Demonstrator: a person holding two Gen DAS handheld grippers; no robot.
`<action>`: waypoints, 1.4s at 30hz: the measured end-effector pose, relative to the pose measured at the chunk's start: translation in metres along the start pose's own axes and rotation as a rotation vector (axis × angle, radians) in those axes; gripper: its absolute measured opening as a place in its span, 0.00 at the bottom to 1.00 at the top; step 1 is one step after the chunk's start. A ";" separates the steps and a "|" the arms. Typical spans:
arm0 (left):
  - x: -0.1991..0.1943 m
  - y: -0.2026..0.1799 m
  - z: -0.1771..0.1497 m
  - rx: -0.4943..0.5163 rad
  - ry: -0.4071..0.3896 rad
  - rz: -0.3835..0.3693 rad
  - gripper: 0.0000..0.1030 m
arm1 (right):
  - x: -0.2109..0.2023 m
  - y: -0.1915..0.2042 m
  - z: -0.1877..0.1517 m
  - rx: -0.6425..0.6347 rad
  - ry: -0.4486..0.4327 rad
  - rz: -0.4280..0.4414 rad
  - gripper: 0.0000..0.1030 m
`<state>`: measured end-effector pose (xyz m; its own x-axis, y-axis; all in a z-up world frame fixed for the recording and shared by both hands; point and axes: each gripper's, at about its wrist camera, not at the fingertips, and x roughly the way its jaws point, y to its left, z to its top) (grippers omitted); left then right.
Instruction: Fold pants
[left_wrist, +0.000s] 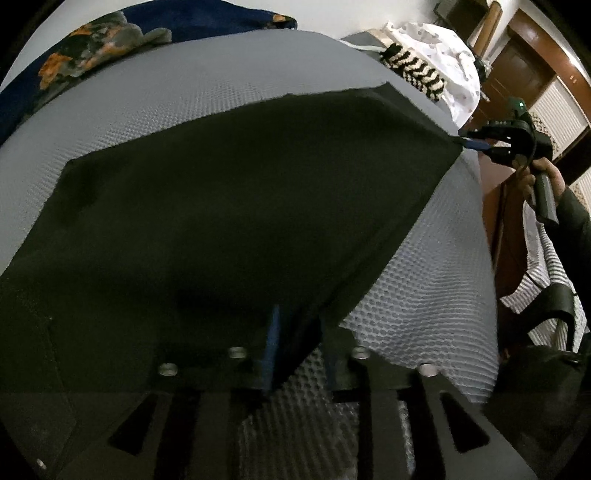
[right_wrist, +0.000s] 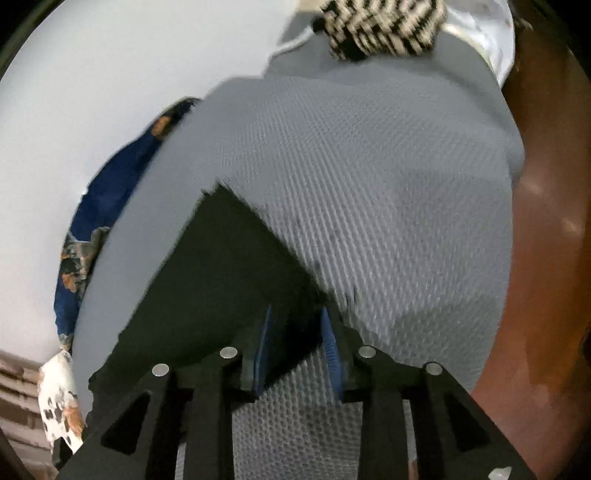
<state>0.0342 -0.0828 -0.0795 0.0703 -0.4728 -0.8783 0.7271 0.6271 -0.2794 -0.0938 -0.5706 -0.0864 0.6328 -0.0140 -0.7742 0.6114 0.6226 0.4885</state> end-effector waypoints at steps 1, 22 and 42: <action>-0.003 0.000 0.001 -0.003 -0.010 -0.011 0.38 | -0.003 0.005 0.008 -0.022 -0.003 0.022 0.26; -0.065 0.110 0.001 -0.513 -0.245 0.116 0.46 | 0.139 0.078 0.124 -0.270 0.252 0.141 0.25; -0.063 0.143 0.014 -0.572 -0.284 0.267 0.46 | 0.119 0.095 0.097 -0.331 0.018 0.044 0.02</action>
<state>0.1432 0.0285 -0.0589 0.4297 -0.3522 -0.8315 0.1912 0.9354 -0.2974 0.0859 -0.5895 -0.0934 0.6448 0.0304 -0.7638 0.3943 0.8427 0.3665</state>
